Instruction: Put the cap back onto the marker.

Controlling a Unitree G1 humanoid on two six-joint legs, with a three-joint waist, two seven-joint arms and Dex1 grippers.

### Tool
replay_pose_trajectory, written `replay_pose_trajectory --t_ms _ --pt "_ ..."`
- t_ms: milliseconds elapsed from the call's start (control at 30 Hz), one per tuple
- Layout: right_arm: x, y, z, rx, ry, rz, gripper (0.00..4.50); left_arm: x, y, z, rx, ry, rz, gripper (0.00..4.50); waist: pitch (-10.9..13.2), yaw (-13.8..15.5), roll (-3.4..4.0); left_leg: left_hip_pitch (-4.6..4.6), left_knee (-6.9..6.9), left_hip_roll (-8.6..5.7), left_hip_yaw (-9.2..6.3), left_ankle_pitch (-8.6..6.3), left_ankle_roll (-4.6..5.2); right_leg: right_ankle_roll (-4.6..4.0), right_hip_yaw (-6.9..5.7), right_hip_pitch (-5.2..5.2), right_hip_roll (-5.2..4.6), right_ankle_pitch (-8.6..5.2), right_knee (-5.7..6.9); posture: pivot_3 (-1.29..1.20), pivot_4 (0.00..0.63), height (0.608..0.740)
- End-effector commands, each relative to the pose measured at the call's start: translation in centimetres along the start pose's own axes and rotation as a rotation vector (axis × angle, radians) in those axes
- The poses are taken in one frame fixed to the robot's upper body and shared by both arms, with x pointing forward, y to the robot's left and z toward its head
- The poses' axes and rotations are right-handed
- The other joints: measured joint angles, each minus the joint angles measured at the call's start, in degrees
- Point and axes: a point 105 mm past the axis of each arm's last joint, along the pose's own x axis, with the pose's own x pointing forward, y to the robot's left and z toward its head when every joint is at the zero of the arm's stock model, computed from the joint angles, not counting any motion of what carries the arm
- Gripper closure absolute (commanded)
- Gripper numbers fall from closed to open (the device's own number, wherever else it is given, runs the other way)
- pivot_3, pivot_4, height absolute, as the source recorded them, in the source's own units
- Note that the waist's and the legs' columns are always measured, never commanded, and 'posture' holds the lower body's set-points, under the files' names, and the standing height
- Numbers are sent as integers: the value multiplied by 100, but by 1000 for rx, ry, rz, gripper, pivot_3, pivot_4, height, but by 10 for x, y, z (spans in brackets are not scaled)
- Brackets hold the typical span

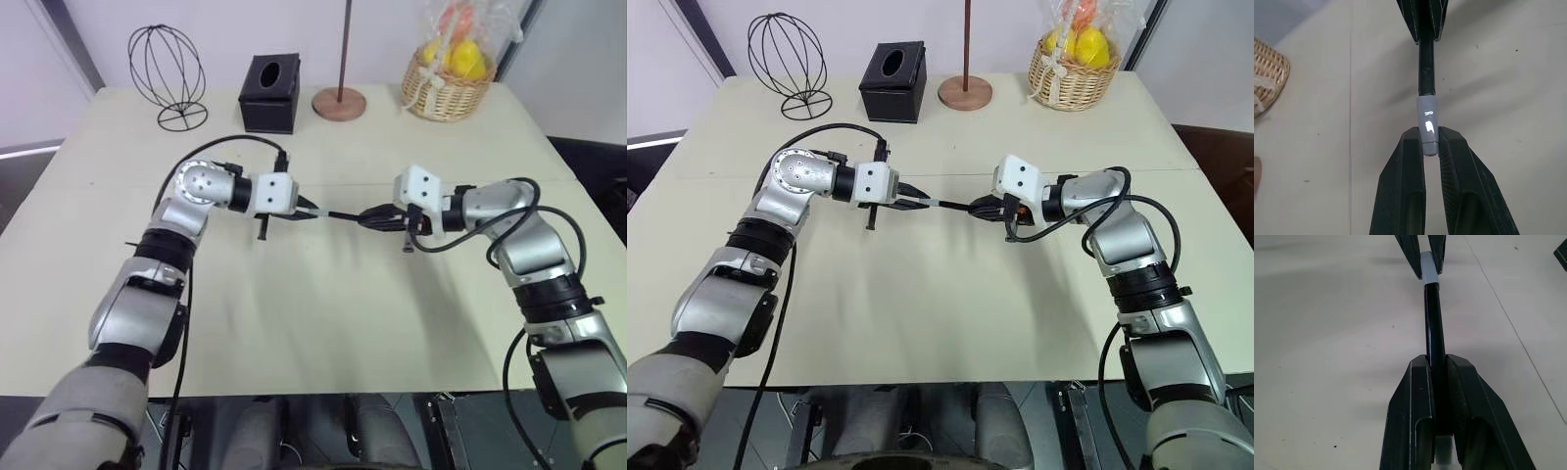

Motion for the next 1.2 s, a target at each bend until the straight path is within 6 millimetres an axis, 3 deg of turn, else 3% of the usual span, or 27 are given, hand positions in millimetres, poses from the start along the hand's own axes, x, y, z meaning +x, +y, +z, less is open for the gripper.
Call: replay_pose_trajectory --t_ms 33,433,633,800,1033,1200 --pt "0 -6 27 -85 -71 -8 4500 9 10 19 86 -44 8 4443 0 1 0 0 0 0 0 0 0 0 0 0 0 0 0 0 150 740" --pt "4 -4 33 -139 -77 5 4500 31 -9 35 138 -122 -106 4443 0 -3 0 -1 1 0 0 0 0 0 0 0 1 0 0 0 150 740" --pt "4 -6 34 -136 -80 -5 4500 37 -9 37 134 -129 -110 4443 0 -2 0 -1 1 0 0 0 0 0 0 0 0 0 0 0 150 740" --pt "0 -8 27 -112 -66 -22 4500 31 -9 26 76 -97 -112 4443 0 -2 0 -1 1 0 0 0 0 0 0 0 1 0 0 0 150 740" --pt "-10 -14 -4 -27 5 -66 4500 16 -10 1 7 26 -101 4443 0 4 0 -1 1 -1 0 0 0 0 0 0 1 0 0 0 150 740" --pt "-13 -15 -9 -9 6 -76 4500 12 -9 -5 -4 51 -79 4443 0 -4 0 -1 1 -1 0 0 0 0 0 0 1 0 0 0 150 740"
